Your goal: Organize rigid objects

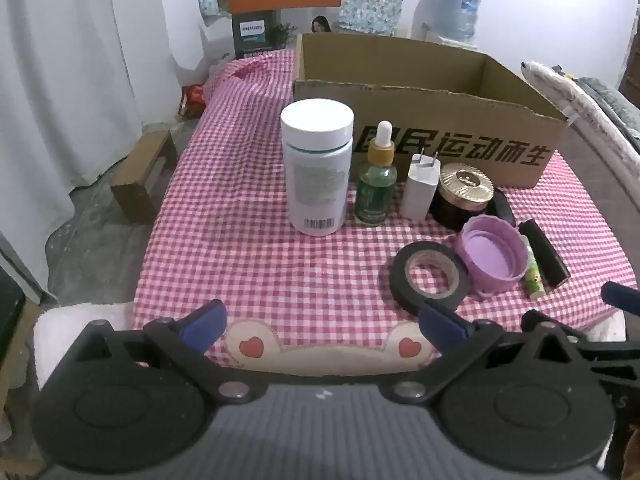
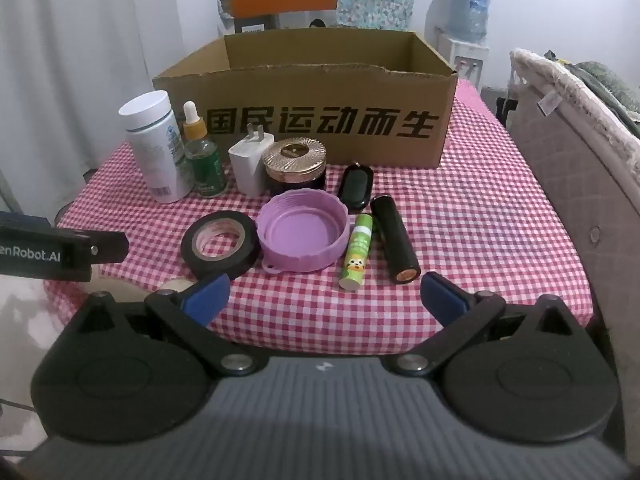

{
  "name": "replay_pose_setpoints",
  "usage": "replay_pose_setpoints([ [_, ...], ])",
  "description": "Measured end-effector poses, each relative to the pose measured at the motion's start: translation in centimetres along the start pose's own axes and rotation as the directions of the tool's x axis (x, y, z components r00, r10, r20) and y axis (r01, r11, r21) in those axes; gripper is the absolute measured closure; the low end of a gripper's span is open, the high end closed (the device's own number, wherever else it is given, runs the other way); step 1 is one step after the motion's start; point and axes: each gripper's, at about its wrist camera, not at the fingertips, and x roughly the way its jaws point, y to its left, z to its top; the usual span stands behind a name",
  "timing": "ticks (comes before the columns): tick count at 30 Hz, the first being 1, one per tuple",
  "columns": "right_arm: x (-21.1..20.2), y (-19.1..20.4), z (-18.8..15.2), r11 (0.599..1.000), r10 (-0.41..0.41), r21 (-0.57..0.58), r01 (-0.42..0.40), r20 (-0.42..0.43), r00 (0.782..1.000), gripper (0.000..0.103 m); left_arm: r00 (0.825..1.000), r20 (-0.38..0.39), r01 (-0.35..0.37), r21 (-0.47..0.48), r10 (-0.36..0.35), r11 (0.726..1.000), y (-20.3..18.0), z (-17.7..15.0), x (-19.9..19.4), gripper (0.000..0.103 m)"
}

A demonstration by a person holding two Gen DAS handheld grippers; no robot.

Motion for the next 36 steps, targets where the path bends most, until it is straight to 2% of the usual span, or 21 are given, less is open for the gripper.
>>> replay_pose_setpoints([
  [10,0.2,0.4,0.0,1.000,-0.002,0.003,0.002,0.001,1.000,0.001,1.000,0.006,-0.005,0.010,0.005,1.000,-0.1,0.0,0.0,0.000],
  [16,0.0,0.2,0.7,1.000,0.016,-0.002,-0.016,-0.011,1.000,0.001,1.000,0.006,-0.004,0.025,0.003,1.000,0.2,-1.2,0.5,0.000],
  [21,0.1,0.2,0.8,1.000,0.017,-0.009,-0.018,-0.016,1.000,0.001,1.000,-0.010,-0.008,0.005,0.008,1.000,0.2,-0.3,0.5,0.000],
  [36,0.2,0.5,0.8,1.000,0.018,-0.016,-0.019,-0.025,1.000,0.001,1.000,-0.011,-0.015,0.007,0.015,1.000,0.2,-0.3,0.5,0.000],
])
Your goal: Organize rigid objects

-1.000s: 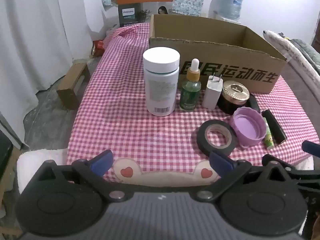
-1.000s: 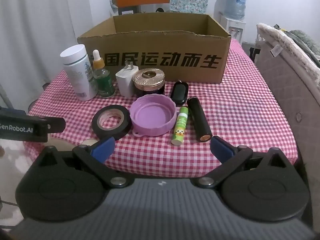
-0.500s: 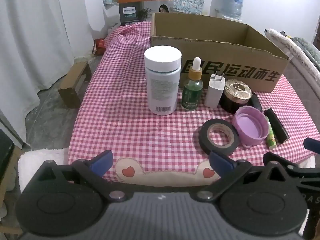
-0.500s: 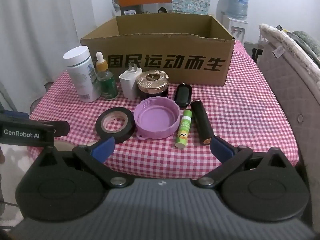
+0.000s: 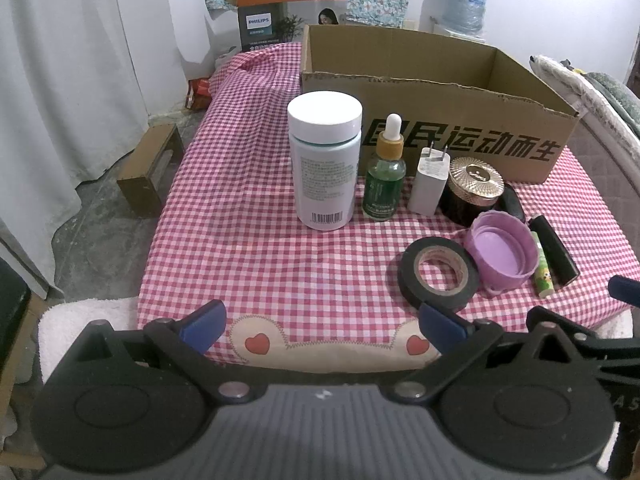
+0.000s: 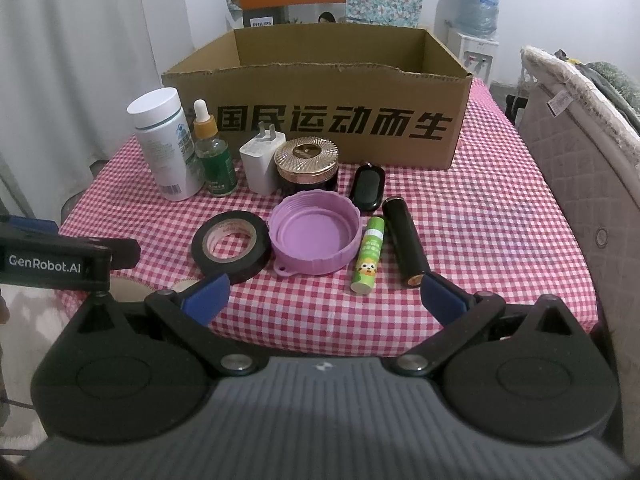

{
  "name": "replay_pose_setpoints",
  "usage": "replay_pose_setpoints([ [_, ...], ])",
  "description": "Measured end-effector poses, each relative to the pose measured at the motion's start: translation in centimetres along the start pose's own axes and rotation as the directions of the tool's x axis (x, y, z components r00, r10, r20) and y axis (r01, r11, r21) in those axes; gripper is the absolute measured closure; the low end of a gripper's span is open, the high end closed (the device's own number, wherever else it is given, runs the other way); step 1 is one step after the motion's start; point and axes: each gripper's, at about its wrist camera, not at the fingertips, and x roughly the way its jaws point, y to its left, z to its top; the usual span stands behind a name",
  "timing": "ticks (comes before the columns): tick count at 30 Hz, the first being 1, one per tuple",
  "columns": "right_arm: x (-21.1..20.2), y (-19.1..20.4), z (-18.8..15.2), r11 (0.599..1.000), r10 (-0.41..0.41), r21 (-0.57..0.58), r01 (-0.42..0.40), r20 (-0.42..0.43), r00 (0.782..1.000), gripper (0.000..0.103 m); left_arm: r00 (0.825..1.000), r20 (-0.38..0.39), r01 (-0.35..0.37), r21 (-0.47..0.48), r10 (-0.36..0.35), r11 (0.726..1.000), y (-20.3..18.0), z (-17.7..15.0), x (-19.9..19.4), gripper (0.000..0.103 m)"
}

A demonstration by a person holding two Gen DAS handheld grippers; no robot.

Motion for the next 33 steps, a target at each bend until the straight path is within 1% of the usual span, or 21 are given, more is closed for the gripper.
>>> replay_pose_setpoints([
  [33,0.05,0.18,0.44,1.000,0.005,-0.001,-0.005,0.003,1.000,0.001,1.000,-0.011,-0.023,0.006,0.023,1.000,0.21,0.23,0.10,0.000],
])
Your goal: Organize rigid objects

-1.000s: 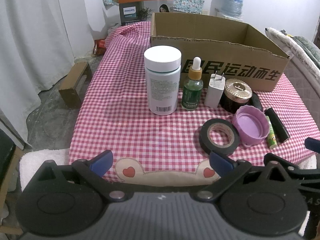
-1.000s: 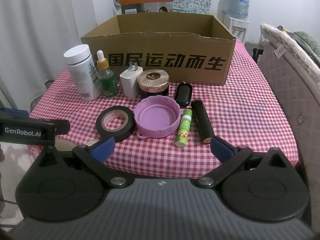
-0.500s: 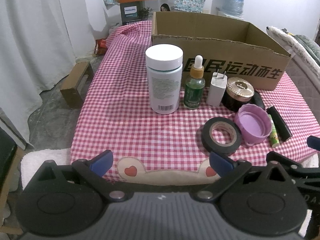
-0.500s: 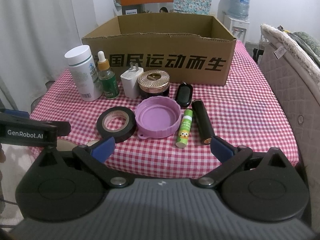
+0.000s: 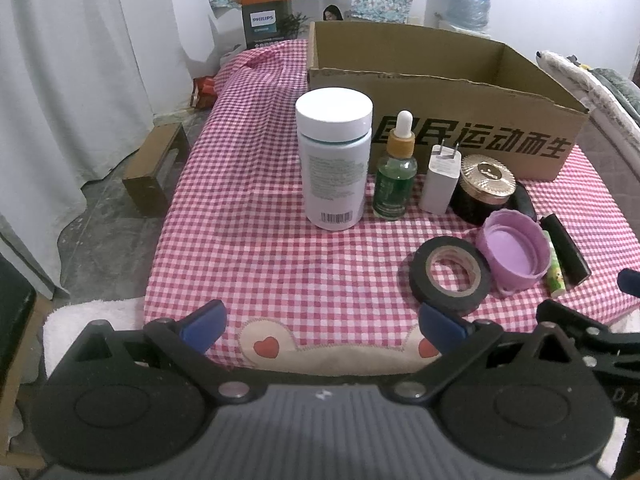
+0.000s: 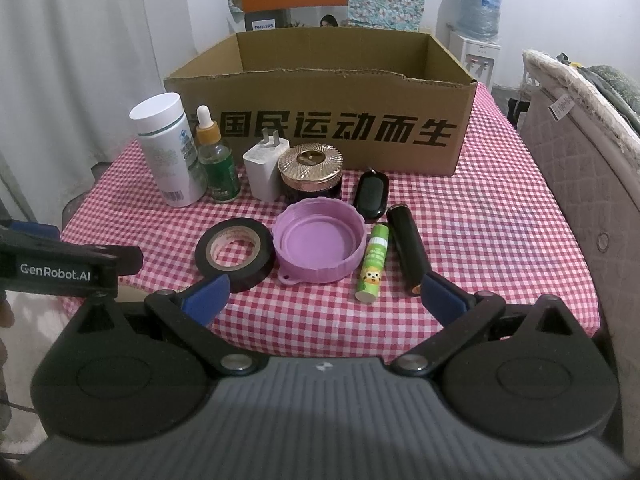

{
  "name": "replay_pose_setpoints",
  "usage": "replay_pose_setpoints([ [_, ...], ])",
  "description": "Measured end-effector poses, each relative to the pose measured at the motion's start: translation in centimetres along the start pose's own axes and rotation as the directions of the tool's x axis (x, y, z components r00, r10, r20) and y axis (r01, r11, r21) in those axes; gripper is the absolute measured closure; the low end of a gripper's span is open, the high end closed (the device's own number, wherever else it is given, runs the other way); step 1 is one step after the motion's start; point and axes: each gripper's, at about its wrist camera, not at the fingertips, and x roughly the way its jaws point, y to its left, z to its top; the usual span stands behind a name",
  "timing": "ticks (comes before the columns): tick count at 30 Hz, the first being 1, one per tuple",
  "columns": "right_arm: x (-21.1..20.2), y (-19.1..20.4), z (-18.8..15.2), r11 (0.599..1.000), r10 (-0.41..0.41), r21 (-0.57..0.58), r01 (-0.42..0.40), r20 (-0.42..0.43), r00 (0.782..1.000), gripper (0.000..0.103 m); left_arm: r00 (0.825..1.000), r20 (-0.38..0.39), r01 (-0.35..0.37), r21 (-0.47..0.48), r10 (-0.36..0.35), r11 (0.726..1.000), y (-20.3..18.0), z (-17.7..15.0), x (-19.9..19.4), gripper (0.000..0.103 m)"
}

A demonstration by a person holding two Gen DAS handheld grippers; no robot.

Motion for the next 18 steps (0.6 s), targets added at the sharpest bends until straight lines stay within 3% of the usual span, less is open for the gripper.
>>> replay_pose_setpoints([
  [18,1.0,0.2,1.8,1.000,0.028,0.004,-0.028,0.012,1.000,0.001,1.000,0.003,-0.017,0.011,0.017,1.000,0.3,1.8,0.6,0.000],
])
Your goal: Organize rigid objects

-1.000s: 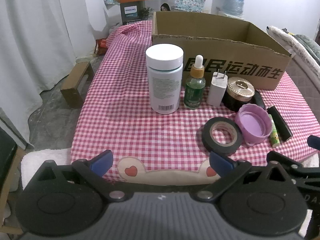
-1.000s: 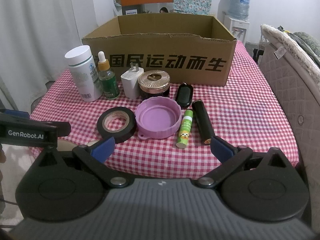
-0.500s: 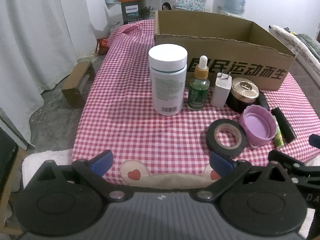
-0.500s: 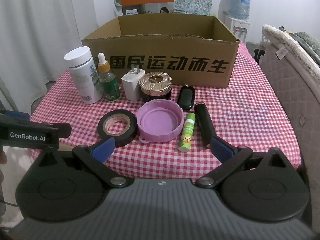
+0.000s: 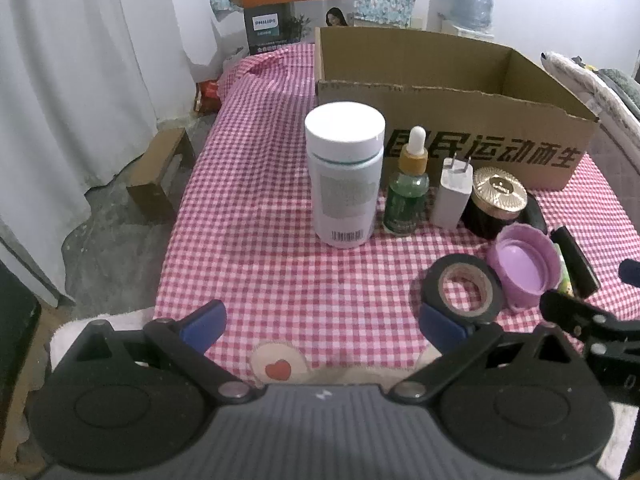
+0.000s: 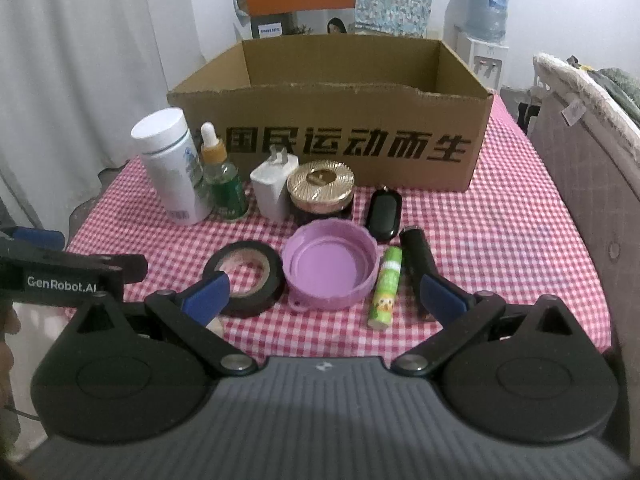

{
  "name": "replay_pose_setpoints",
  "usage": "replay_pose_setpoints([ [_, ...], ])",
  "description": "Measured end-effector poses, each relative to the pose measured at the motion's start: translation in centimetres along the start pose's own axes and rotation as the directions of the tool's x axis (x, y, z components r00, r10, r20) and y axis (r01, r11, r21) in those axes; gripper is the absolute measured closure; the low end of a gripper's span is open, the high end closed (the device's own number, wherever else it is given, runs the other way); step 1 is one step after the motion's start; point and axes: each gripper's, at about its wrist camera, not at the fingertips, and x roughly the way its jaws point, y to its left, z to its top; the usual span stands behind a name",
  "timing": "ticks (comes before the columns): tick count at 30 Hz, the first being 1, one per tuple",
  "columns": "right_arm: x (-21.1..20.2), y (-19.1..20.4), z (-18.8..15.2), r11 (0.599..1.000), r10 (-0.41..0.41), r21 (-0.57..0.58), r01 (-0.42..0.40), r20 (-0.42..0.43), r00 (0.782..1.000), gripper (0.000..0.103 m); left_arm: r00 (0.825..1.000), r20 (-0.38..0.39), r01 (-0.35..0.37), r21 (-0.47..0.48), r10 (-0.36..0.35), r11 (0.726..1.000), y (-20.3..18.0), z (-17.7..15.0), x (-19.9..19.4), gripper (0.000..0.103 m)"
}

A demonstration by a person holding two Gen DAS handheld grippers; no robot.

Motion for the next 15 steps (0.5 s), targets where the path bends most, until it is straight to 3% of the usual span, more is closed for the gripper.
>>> replay_pose_setpoints([
  [9,-1.0,-1.9,2.0,0.999,0.035,0.015,-0.036,0.074,0.997,0.001,0.999,0.037,0.027,0.048,-0.029,0.998,-1.1,1.4,-0.5,0.000],
  [15,-2.6,-5.4,2.7,0.999,0.012,0.037,-0.016,0.113,0.994,0.001,0.981,0.091,0.158,0.129,-0.170,0.979,-3.2,1.8,-1.3,0.000],
])
